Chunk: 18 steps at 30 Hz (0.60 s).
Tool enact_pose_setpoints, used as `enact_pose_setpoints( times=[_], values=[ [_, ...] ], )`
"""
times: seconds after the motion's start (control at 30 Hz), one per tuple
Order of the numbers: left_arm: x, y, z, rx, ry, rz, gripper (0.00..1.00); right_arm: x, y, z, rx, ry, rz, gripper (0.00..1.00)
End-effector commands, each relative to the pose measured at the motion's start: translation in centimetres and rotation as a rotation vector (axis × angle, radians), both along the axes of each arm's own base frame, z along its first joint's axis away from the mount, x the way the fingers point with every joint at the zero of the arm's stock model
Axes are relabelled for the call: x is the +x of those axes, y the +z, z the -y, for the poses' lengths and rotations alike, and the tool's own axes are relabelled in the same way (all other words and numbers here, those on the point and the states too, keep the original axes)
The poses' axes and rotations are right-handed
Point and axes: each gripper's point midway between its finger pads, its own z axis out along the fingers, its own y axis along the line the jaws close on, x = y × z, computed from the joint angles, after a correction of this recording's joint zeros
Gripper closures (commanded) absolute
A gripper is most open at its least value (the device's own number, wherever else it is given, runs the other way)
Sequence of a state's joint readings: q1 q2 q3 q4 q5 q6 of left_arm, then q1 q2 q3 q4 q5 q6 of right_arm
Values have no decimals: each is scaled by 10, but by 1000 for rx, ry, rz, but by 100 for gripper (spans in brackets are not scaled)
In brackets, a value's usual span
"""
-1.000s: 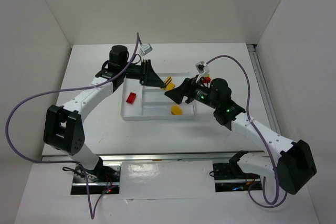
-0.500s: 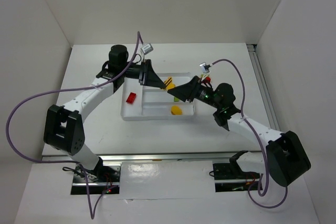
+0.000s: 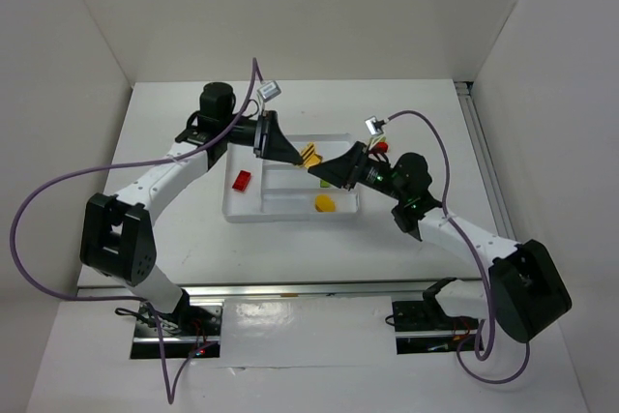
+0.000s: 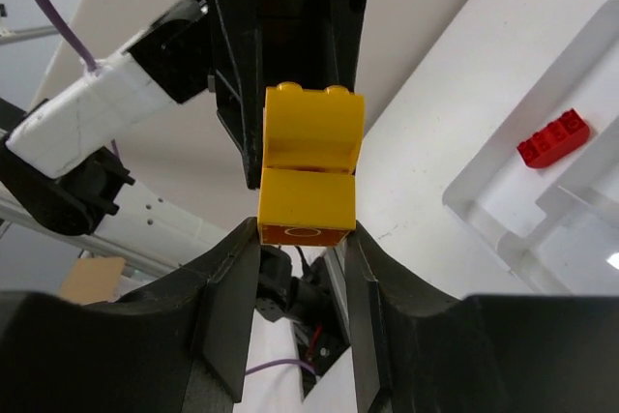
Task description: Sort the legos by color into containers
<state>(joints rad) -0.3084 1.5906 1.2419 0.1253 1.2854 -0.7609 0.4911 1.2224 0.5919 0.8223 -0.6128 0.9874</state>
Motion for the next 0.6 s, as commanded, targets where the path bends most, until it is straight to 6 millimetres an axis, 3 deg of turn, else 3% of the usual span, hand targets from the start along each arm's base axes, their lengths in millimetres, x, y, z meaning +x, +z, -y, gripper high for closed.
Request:
enact_pose_setpoints(
  times=[0.0, 0.2, 0.27, 0.33, 0.37, 0.4, 0.43, 0.5, 0.57],
  values=[
    [14, 16, -13, 2, 47, 58, 100, 3, -14, 8, -90, -51, 20, 88],
    [36, 1, -34, 55, 163, -5, 100, 7, -36, 19, -187, -130, -19, 89],
    [44, -4, -39, 86, 210, -6, 100, 14, -59, 27, -276, -179, -94, 89],
    [52, -27, -47, 206, 303, -38, 100, 29, -71, 37, -369, -267, -123, 89],
    [55, -38, -51, 256, 343, -49, 100, 29, -100, 43, -467, -278, -212, 89],
    [65, -67, -65, 389, 455, -85, 100, 39, -97, 46, -513, -305, -201, 89],
    [63, -71, -69, 452, 500, -67, 100, 43, -105, 47, -562, -321, -214, 89],
    [62, -105, -83, 667, 614, -53, 100, 51, -128, 50, -694, -334, -279, 88],
    [48, -129, -88, 753, 634, -86, 100, 55, -150, 46, -790, -348, -318, 88]
  ],
)
